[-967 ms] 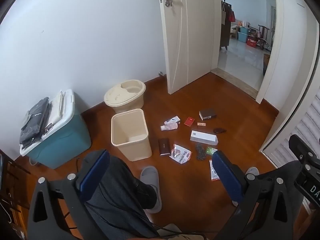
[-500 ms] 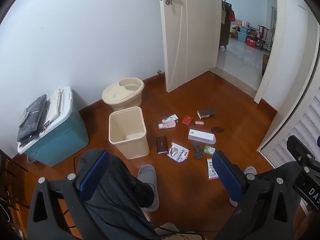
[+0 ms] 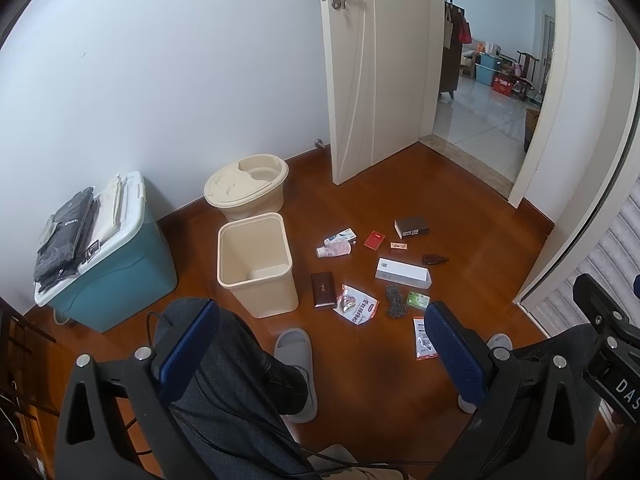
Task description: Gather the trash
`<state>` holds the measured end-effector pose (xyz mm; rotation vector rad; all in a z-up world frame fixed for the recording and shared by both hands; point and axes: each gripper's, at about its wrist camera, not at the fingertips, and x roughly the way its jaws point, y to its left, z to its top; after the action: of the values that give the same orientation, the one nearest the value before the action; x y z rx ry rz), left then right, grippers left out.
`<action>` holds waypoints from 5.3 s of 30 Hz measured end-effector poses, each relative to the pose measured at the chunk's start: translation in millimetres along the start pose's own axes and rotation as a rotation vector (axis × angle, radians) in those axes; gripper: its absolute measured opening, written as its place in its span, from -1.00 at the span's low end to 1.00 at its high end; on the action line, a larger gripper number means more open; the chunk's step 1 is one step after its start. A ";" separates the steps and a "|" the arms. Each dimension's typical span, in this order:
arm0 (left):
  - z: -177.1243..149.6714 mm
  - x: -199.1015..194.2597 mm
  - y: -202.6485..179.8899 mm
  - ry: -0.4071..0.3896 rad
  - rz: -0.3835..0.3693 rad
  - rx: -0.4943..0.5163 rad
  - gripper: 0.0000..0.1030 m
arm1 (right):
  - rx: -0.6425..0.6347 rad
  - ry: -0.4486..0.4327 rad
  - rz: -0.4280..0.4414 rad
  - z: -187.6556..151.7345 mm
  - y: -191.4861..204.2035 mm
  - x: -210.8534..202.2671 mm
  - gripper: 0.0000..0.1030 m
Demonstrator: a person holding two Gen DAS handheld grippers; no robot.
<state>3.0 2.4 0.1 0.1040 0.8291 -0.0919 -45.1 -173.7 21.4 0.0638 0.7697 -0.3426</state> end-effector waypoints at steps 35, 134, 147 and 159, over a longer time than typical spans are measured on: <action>-2.0 -0.2 -1.4 -0.002 0.007 0.003 1.00 | 0.003 0.006 0.002 -3.0 1.8 3.1 0.99; -79.0 602.6 -111.3 0.613 -0.092 0.170 1.00 | 0.108 0.669 0.028 -281.3 -38.2 688.5 -0.81; -133.2 652.1 -178.4 0.700 -0.095 0.289 0.99 | 0.101 0.594 0.050 -245.6 -13.6 651.5 -0.79; -158.5 696.4 -174.3 0.765 -0.059 0.204 -0.78 | 0.120 0.542 0.044 -230.6 -18.0 644.3 -0.78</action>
<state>334.0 -178.4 -630.9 0.3187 1.5870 -0.1980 223.2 -329.5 -588.9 0.2952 1.2814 -0.3330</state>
